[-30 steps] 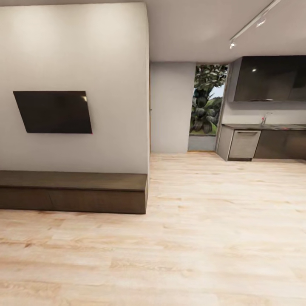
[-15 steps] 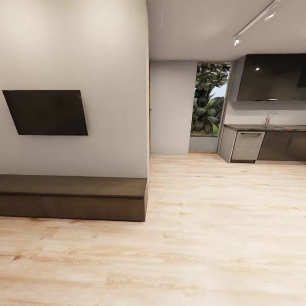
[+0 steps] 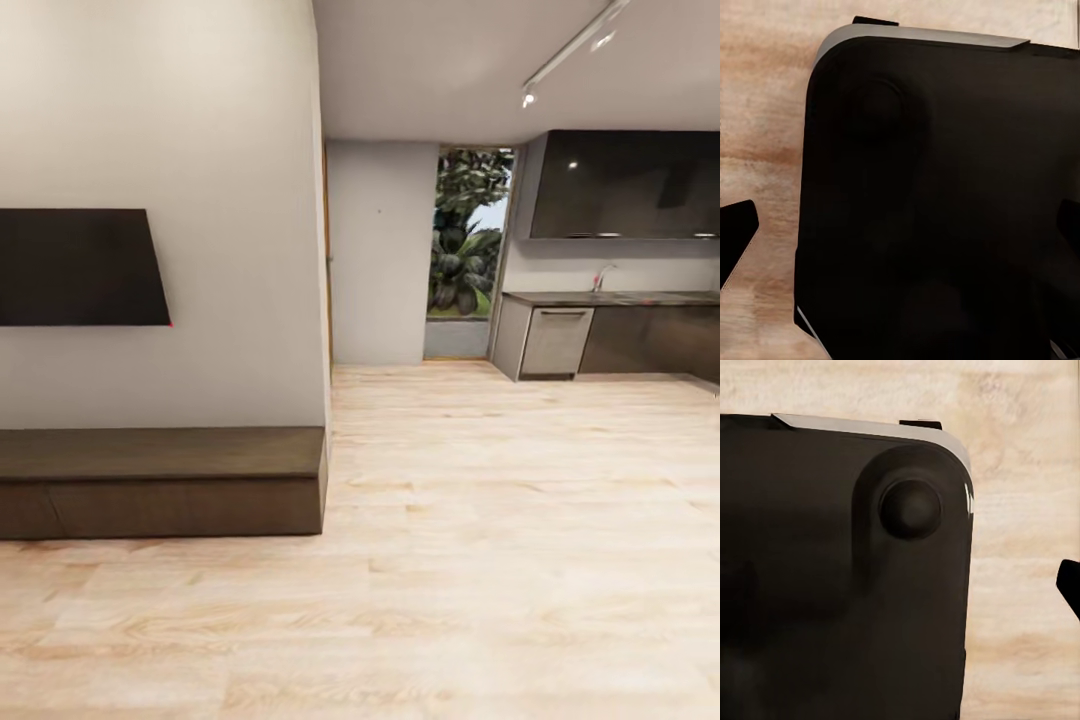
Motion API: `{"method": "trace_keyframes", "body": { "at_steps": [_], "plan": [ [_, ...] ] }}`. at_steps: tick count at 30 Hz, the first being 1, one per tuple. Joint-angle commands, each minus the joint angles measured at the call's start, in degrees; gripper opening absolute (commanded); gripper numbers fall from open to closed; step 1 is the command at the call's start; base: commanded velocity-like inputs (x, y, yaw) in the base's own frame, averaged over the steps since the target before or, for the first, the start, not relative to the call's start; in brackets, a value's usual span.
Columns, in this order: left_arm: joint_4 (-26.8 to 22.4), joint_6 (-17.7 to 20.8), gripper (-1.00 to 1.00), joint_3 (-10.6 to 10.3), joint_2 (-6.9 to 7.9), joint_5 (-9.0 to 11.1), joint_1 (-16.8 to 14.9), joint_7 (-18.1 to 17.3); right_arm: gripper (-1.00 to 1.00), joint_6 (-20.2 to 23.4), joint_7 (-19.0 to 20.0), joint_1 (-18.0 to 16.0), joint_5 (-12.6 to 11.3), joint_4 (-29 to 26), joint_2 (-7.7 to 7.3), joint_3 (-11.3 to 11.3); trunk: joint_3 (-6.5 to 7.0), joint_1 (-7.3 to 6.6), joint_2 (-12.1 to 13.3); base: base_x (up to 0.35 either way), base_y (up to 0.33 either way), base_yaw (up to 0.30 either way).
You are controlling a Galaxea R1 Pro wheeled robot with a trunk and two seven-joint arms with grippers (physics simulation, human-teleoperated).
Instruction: In the kitchen, take the popcorn bag from the countertop, put it into the microwave, and heat it until the popcorn is cooked so the cooked popcorn ends up inside the bag.
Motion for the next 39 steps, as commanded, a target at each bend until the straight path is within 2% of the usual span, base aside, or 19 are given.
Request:
{"method": "trace_keyframes", "body": {
  "at_steps": [1,39],
  "plan": [
    [0.0,-0.1,1.0,0.3,-0.02,0.4,0.0,0.1,1.0,-0.2,0.0,0.0,0.2,0.1,-0.01,-0.1,-0.04,0.0,0.0,0.002,0.0,-0.245],
    [-0.1,-0.2,1.0,0.3,-0.23,0.3,0.0,0.0,1.0,-0.2,0.0,0.0,-0.1,0.1,-0.01,-0.4,-0.04,0.0,0.0,0.0,0.0,-0.247]
  ]
}}
